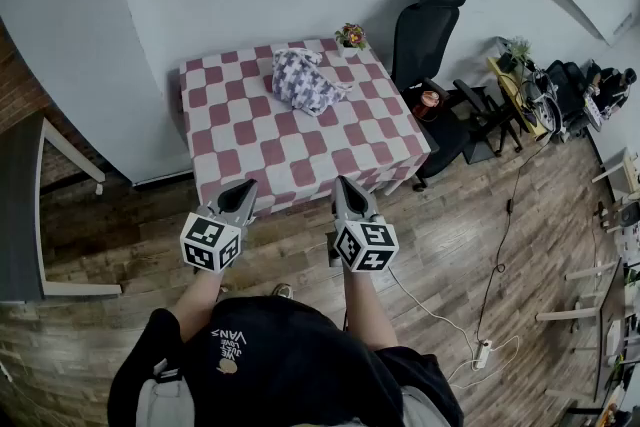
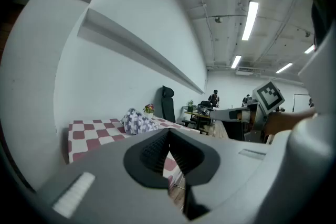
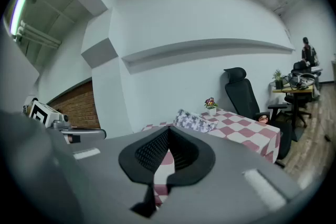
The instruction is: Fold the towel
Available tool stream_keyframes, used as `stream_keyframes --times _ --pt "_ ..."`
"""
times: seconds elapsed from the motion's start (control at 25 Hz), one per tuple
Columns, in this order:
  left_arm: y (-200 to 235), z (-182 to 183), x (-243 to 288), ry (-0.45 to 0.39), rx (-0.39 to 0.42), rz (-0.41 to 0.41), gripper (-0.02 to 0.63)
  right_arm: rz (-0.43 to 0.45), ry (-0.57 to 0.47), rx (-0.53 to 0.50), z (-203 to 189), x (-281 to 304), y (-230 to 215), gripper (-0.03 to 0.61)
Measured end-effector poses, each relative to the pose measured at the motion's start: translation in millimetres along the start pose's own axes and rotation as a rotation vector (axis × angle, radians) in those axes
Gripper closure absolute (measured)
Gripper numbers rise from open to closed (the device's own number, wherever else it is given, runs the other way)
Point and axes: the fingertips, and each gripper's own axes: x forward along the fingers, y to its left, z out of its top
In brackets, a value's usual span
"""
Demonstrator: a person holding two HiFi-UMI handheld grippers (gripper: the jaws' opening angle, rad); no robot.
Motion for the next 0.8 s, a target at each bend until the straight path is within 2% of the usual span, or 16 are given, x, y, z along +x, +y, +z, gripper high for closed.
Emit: stream_keyframes --times 0.24,0.32,0.36,0.44,0.48,0.8 --pt "-8.1 -3.8 10.2 0.0 -0.003 0.007 0.607 0.031 0.006 0.026 1.4 6.8 -18.6 0.575" --pt "-5.9 -4.9 12.5 0.002 -0.009 0.02 0.606 0.031 0.014 0.03 0.7 10.4 -23.1 0.555" --pt "-3.6 -5.3 13.7 0.005 -0.012 0.029 0.59 0.032 0.019 0.034 0.1 12.8 -24.9 0.541" --pt "3.0 -5.3 18.1 0.015 -0.016 0.043 0.499 0.029 0.028 0.041 -0.4 19.6 -29.3 0.514" --pt "6.7 -4.9 21.4 0.02 -0.017 0.045 0.48 0.024 0.031 0.044 -0.1 24.3 -32.3 0.509" --pt "60.8 5.3 65.9 0.04 -0.027 0.016 0.449 -0.028 0.059 0.028 12.2 82.7 -53.2 0.475"
